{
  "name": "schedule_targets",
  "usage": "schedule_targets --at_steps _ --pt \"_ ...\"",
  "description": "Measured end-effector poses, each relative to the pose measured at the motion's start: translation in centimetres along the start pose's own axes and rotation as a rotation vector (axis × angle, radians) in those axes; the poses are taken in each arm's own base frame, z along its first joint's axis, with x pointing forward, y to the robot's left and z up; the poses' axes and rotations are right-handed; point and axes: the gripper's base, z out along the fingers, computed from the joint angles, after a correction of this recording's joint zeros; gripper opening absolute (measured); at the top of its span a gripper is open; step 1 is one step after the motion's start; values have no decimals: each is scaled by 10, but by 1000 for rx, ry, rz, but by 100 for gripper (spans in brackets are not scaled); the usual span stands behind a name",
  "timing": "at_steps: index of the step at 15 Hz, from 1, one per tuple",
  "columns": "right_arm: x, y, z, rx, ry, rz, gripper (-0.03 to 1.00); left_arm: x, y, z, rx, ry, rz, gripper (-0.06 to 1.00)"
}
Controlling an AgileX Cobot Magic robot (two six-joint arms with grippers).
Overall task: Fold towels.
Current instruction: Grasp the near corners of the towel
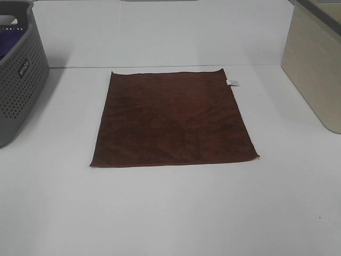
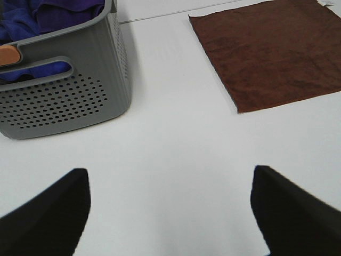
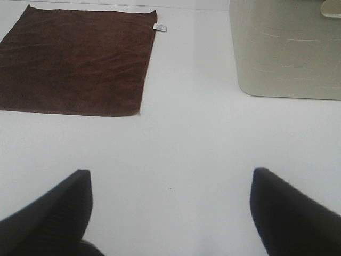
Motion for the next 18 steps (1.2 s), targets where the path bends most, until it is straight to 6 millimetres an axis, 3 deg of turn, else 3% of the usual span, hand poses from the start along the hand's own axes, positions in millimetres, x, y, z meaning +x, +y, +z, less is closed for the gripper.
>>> schedule_targets --at_steps 18 --pt "0 0 0 0 0 0 78 0 0 0 0 0 0 77"
